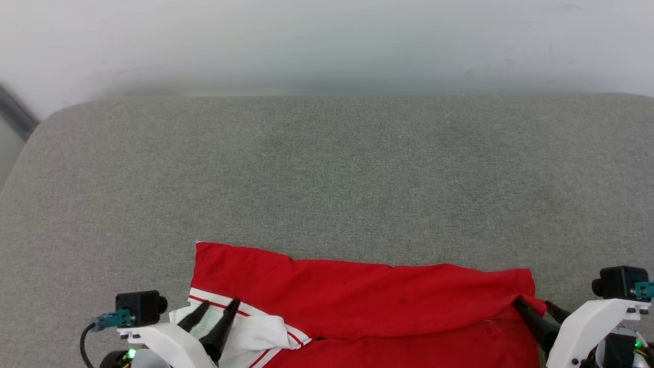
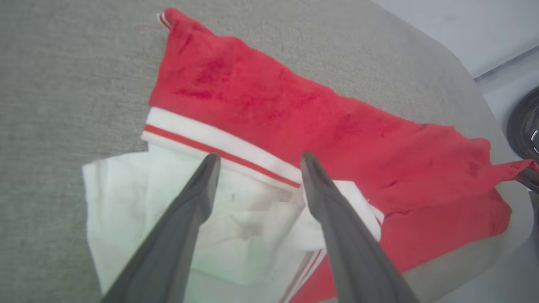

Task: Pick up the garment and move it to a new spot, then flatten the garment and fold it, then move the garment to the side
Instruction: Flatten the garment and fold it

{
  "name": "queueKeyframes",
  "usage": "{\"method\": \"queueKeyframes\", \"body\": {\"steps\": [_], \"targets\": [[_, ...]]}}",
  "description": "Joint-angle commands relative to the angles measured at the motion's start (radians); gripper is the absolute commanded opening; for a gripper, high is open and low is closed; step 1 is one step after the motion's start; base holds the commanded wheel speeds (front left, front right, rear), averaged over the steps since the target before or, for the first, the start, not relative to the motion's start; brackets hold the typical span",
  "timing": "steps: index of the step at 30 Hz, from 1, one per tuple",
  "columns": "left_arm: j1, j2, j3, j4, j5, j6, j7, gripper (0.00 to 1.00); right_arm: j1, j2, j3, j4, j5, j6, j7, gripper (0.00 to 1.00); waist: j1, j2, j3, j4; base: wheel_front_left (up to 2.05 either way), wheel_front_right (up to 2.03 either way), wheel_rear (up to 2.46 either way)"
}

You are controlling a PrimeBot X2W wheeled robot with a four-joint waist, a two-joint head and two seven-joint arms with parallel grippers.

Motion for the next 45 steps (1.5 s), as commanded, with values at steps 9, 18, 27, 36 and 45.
{"method": "queueKeyframes", "body": {"steps": [9, 18, 27, 36, 45], "targets": [[-0.023, 0.007, 0.092, -0.087, 0.118, 0.118, -0.21, 1.0, 0.003, -0.025, -0.093, -0.147, -0.041, 0.0, 0.083, 1.0, 0.0, 0.0, -0.023, -0.006, 0.0, 0.0, 0.0], [-0.016, -0.022, 0.207, -0.231, 0.325, 0.196, -0.27, 1.0, 0.018, -0.043, -0.089, -0.203, -0.085, 0.0, 0.261, 1.0, 0.0, 0.0, 0.008, 0.032, 0.0, 0.0, 0.0], [0.036, -0.078, 0.276, -0.312, 0.451, 0.179, -0.272, 1.0, 0.027, -0.008, -0.045, -0.123, -0.087, 0.0, 0.278, 1.0, 0.0, 0.0, 0.048, 0.06, 0.0, 0.0, 0.0], [0.041, -0.105, 0.289, -0.293, 0.477, 0.135, -0.272, 1.0, 0.007, 0.014, 0.019, 0.061, -0.045, 0.0, 0.28, 1.0, 0.0, 0.0, 0.083, 0.064, 0.0, 0.0, 0.0], [0.058, -0.09, 0.273, -0.265, 0.484, 0.134, -0.257, 1.0, -0.026, -0.019, 0.058, 0.084, -0.006, 0.0, 0.247, 0.0, 0.0, 0.0, 0.034, 0.049, 0.0, 0.0, 0.0]]}}
